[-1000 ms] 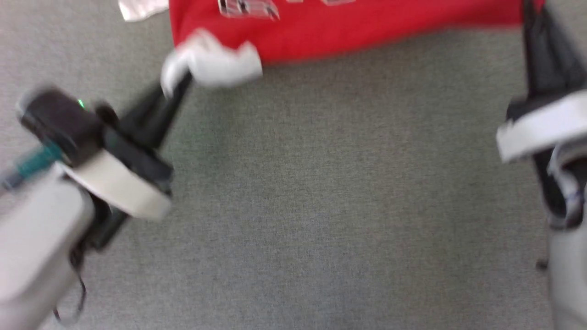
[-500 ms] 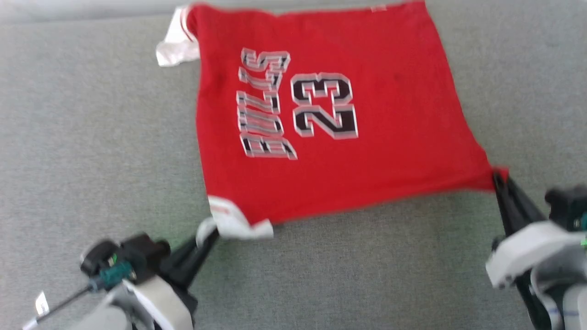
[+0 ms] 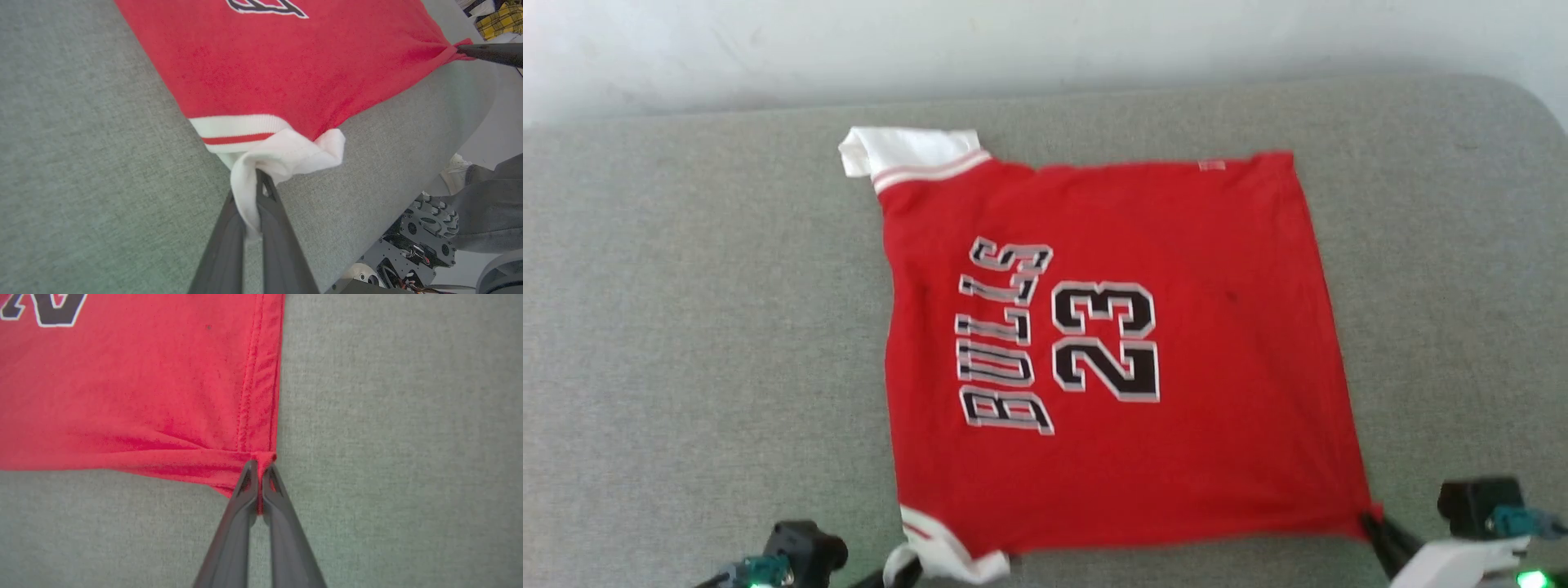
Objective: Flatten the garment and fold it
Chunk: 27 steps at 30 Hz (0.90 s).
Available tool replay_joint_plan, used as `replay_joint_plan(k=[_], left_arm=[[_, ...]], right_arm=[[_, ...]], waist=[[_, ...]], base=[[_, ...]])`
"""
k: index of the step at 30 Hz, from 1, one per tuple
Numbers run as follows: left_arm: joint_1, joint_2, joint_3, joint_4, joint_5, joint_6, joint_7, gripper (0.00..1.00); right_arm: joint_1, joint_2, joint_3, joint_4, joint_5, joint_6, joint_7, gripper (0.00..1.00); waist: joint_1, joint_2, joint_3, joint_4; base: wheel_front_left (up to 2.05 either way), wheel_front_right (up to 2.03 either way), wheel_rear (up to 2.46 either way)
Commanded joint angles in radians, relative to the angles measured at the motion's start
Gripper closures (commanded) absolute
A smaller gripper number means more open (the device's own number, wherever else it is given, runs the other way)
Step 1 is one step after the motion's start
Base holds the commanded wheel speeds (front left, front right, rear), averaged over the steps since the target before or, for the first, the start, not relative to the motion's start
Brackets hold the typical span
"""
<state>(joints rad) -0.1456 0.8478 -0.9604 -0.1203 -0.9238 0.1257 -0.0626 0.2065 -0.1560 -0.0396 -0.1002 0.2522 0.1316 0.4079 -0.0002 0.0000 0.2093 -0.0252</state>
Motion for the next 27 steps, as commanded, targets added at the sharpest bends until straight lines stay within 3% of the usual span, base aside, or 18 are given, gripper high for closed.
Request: replay_joint_plan(k=[1, 9, 15, 27], left_arm=[[0.021, 0.011, -0.007, -0.008, -0.014, 0.011, 0.012, 1.00], [0.092, 0.027, -0.023, -0.050, -0.094, 0.031, 0.059, 1.00], [0.143, 0.044, -0.043, -0.090, -0.149, 0.045, 0.104, 1.00], [0.106, 0.079, 0.016, -0.165, -0.121, 0.081, 0.053, 1.00]], right_arm=[[0.026, -0.022, 0.008, -0.007, 0.012, -0.001, 0.029, 1.00], [0.125, -0.091, 0.035, -0.055, 0.096, -0.001, 0.192, 1.00], [0.181, -0.108, 0.030, -0.088, 0.144, -0.001, 0.267, 1.00], [0.147, -0.111, -0.005, -0.146, 0.123, -0.001, 0.190, 1.00]], waist=[[0.0002, 0.0000, -0.020, 0.002], [0.0002, 0.0000, -0.068, 0.001], [0.0002, 0.0000, -0.104, 0.005], [0.0002, 0.0000, -0.116, 0.010]], base=[[0.00, 0.00, 0.00], [0.00, 0.00, 0.00], [0.00, 0.00, 0.00], [0.00, 0.00, 0.00]])
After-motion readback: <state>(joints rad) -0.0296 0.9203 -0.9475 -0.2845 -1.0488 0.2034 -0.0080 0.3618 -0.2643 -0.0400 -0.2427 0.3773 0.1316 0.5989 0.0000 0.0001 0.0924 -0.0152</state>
